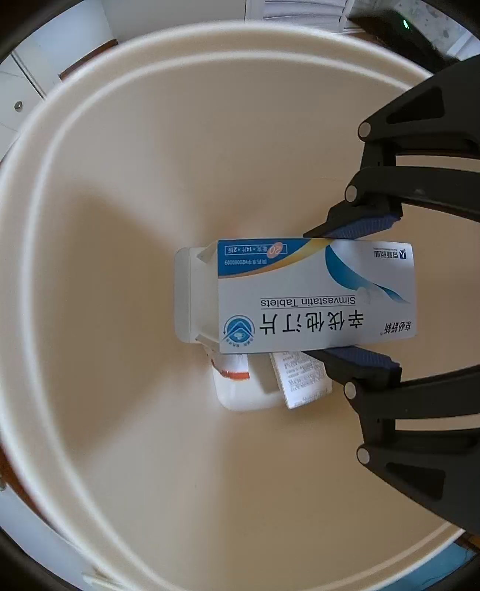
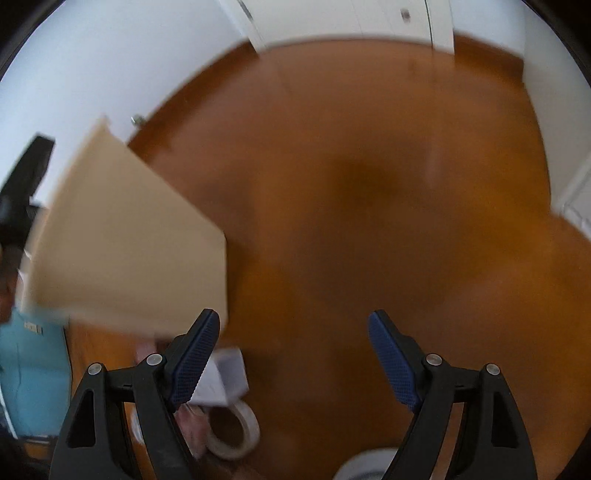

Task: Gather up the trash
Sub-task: 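Drop the wrapper and the Simvastatin box into the wastebasket with both tools, then grasp the red box with the right tool while the left tool grasps the steel wool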

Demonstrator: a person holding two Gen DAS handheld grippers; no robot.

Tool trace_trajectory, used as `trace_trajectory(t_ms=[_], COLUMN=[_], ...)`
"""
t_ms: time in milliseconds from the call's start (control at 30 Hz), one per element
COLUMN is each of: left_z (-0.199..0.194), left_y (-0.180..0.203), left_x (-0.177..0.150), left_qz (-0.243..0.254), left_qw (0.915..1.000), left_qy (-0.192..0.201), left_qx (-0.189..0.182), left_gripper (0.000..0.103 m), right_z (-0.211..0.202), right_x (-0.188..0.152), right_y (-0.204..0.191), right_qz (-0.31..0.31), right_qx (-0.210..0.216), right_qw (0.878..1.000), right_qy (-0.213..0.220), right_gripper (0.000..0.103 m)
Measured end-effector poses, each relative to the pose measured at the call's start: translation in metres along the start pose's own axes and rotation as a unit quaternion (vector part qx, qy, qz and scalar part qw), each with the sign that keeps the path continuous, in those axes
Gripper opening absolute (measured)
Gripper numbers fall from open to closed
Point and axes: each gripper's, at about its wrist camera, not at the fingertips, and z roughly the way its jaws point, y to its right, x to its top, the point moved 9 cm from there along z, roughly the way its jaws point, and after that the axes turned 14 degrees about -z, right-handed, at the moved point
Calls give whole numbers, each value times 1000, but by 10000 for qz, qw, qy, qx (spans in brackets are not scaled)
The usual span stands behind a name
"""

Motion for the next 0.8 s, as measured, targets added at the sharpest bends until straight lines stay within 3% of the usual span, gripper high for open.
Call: trace_trajectory(t_ms=[100,200,333,433,500,633,667,700,733,767,800], left_z=[4,-2,-39,-87,-111,-110,-114,-111,-106,-103,-103], left_y=[2,4,2,-6,-23,-61,-67,-73,-77,-79,-79], left_x=[0,-1,-13,-24,-51,-102,-110,-122,-136,-144,-153], left_qz=[-213,-182,-302,-372,-558,-1266,-1273,-1367,-1397,-1431,-1461], left_qw=[9997,9998,9977,9898,9819,9692,9610,9560,9562,9563,9540], left_qy=[-126,-15,493,1093,1464,1773,2112,2362,2455,2449,2463], left_qx=[-43,8,-343,-838,-1064,-1147,-1249,-1075,-766,-706,-885], left_gripper=[53,76,76,76,76,77,80,80,80,80,80], right_z=[20,27,20,18,24,30,32,35,39,44,49], right_x=[-23,-26,-23,-21,-25,-40,-47,-56,-66,-77,-85], right_y=[-1,-5,-15,-25,-35,-72,-83,-93,-100,-104,-106], right_qz=[54,54,-157,-478,-634,-1114,-1229,-1161,-875,-531,-367], right_qx=[53,160,192,275,418,1018,1233,1587,2007,2339,2437], right_qw=[9993,9989,9992,9981,9966,9881,9841,9794,9738,9676,9646], right_qy=[-357,-436,-327,-287,-307,-303,-349,-469,-614,-785,-940], right_gripper=[85,85,85,85,85,85,85,85,85,85,85])
